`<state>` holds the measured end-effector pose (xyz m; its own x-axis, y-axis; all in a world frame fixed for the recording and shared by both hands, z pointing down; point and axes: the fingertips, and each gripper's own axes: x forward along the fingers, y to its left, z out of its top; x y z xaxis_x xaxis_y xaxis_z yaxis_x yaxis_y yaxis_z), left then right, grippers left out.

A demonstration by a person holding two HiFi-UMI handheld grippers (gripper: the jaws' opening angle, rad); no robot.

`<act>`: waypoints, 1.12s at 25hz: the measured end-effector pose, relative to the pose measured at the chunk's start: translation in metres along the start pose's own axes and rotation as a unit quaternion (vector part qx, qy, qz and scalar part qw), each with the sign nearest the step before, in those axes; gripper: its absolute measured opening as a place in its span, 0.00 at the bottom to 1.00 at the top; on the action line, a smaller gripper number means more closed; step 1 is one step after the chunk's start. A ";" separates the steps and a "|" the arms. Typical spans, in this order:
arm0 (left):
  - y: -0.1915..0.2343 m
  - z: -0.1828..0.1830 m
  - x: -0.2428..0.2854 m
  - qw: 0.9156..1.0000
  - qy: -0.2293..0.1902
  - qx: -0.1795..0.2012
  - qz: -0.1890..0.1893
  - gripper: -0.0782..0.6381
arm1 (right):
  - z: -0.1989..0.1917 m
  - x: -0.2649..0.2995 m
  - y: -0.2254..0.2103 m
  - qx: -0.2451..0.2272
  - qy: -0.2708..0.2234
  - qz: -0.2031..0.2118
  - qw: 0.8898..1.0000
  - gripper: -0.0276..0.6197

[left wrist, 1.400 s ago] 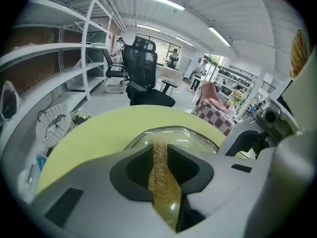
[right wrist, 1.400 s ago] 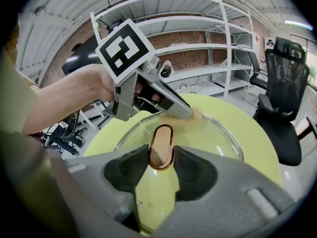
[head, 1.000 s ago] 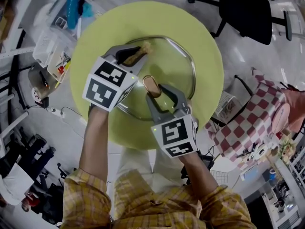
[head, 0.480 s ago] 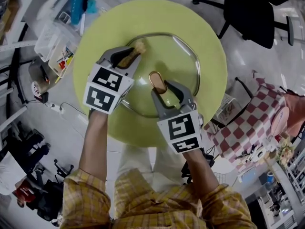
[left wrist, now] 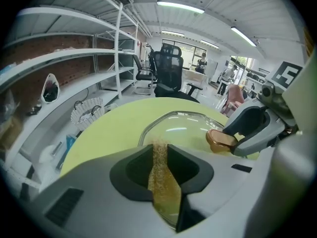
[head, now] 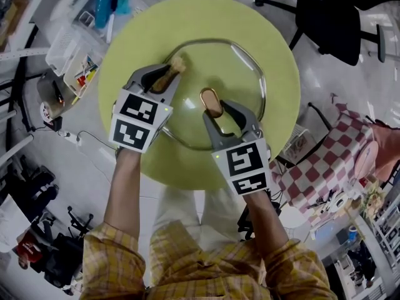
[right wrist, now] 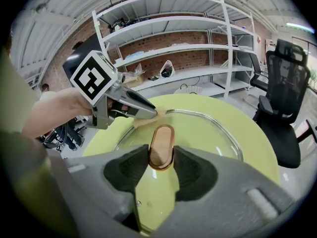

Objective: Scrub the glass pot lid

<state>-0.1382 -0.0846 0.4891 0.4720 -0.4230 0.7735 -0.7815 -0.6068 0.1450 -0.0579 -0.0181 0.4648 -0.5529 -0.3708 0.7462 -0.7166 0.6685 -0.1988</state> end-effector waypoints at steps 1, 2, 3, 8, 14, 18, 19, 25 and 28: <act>-0.001 -0.001 -0.001 1.000 0.000 0.001 0.001 0.24 | 0.000 0.000 0.000 0.002 0.000 0.000 1.000 0.28; -0.002 -0.003 -0.002 1.000 -0.001 0.001 0.003 0.24 | 0.000 0.000 0.000 0.003 0.001 0.000 1.000 0.28; -0.003 -0.004 -0.003 1.000 -0.002 0.000 0.004 0.24 | 0.000 -0.001 0.000 0.004 0.001 0.000 1.000 0.28; -0.007 -0.011 -0.010 1.000 -0.007 -0.006 0.009 0.24 | 0.000 0.000 0.000 0.004 0.001 -0.001 1.000 0.28; -0.014 -0.022 -0.018 1.000 -0.014 -0.015 0.015 0.24 | 0.001 0.000 0.001 0.010 -0.002 -0.001 1.000 0.28; -0.022 -0.029 -0.023 1.000 -0.017 -0.013 0.015 0.24 | 0.001 0.000 0.001 0.009 -0.004 -0.005 1.000 0.29; -0.023 -0.030 -0.024 1.000 -0.017 -0.012 0.016 0.24 | 0.001 0.000 0.002 0.008 -0.004 -0.006 1.000 0.29; -0.031 -0.035 -0.028 0.999 -0.021 -0.012 0.022 0.24 | 0.002 -0.003 0.002 0.004 -0.008 -0.012 1.000 0.29; -0.035 -0.037 -0.029 0.999 -0.021 -0.009 0.023 0.24 | 0.001 -0.006 0.003 0.004 -0.012 -0.013 1.000 0.29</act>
<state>-0.1395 -0.0261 0.4849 0.4516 -0.4782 0.7533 -0.8099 -0.5739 0.1212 -0.0569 -0.0147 0.4593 -0.5434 -0.4040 0.7358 -0.7350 0.6524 -0.1846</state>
